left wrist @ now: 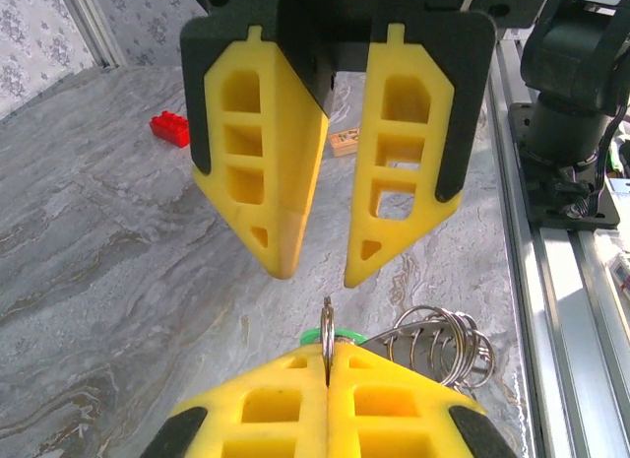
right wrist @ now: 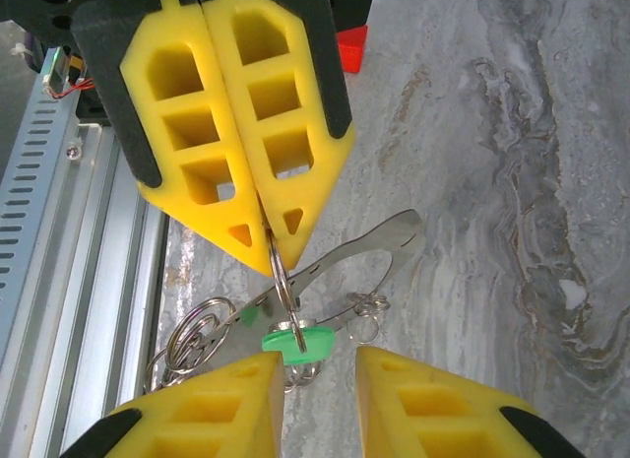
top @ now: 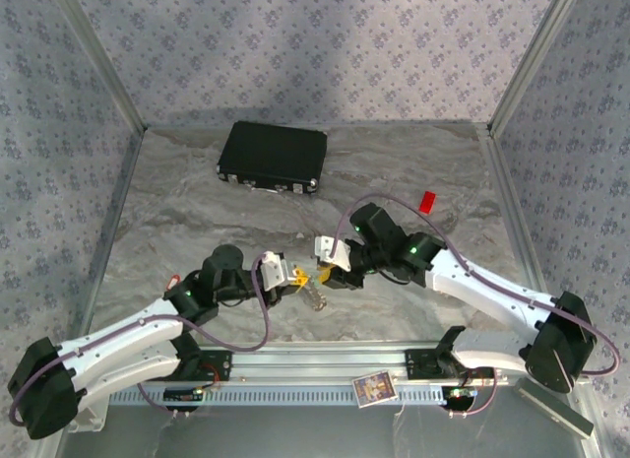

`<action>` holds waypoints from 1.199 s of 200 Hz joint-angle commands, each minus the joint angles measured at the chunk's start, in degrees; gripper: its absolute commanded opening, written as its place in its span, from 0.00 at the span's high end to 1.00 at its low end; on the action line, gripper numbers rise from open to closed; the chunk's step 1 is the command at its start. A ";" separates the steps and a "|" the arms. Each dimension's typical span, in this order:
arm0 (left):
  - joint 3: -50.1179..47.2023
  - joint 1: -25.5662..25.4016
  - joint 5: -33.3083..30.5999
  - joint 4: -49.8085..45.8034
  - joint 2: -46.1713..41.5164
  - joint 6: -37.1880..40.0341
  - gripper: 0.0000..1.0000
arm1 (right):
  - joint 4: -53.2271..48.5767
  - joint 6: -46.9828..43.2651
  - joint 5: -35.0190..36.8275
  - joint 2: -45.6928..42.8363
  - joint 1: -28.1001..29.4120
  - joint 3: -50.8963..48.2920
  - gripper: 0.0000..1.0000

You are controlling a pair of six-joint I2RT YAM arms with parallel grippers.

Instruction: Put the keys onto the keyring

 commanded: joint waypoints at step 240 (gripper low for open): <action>-0.46 -0.42 1.59 6.54 -1.63 -1.20 1.00 | 0.55 1.28 -3.23 3.93 1.08 1.47 1.00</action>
